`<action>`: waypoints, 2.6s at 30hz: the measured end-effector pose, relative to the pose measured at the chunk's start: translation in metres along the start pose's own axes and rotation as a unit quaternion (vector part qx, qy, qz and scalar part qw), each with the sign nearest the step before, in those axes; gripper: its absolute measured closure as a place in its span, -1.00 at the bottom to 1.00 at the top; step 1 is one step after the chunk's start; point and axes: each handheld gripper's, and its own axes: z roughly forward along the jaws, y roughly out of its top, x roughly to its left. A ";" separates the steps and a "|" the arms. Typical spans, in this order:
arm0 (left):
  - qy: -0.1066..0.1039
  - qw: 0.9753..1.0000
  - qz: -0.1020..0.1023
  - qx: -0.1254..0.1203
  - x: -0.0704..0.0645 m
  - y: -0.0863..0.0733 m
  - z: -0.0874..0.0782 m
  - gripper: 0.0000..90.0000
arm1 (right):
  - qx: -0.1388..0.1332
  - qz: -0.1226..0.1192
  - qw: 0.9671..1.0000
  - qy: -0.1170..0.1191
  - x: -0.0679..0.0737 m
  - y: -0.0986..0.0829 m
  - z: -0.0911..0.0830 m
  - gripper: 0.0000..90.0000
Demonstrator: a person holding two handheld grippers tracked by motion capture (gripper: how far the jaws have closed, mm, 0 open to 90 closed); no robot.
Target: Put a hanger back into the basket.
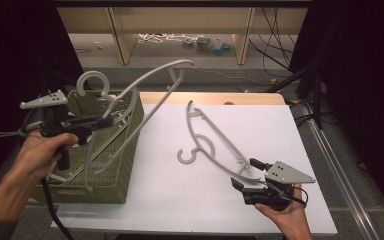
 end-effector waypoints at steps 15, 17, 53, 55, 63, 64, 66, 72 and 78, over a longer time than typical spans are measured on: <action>0.068 0.997 -0.014 0.025 0.059 -0.006 -0.024 0.76 | 0.013 -0.002 1.000 -0.001 0.000 0.000 -0.001 -0.62; 0.073 0.997 -0.014 0.029 0.067 -0.009 -0.026 0.76 | 0.012 -0.002 1.000 0.000 0.000 0.000 0.000 -0.62; 0.139 0.982 0.006 0.128 0.134 -0.066 -0.032 0.76 | 0.018 -0.002 1.000 0.006 -0.001 -0.002 0.002 -0.62; 0.141 0.981 0.002 0.130 0.134 -0.069 -0.031 0.76 | 0.016 -0.003 1.000 0.005 0.000 -0.002 0.003 -0.62; 0.131 0.976 0.014 0.174 0.137 -0.079 -0.014 0.76 | 0.019 -0.003 1.000 0.009 0.000 -0.002 0.002 -0.62; 0.130 0.976 0.012 0.175 0.138 -0.081 -0.011 0.76 | 0.019 -0.003 1.000 0.009 -0.001 -0.002 0.002 -0.62; 0.130 0.974 0.006 0.184 0.139 -0.083 -0.007 0.76 | 0.017 -0.003 1.000 0.007 -0.001 -0.002 0.003 -0.62; 0.136 0.970 -0.008 0.199 0.143 -0.091 0.003 0.75 | 0.020 -0.001 1.000 0.009 0.000 -0.002 0.003 -0.62; 0.161 0.966 -0.025 0.202 0.149 -0.098 0.003 0.73 | 0.024 -0.004 1.000 0.010 -0.001 -0.003 0.003 -0.62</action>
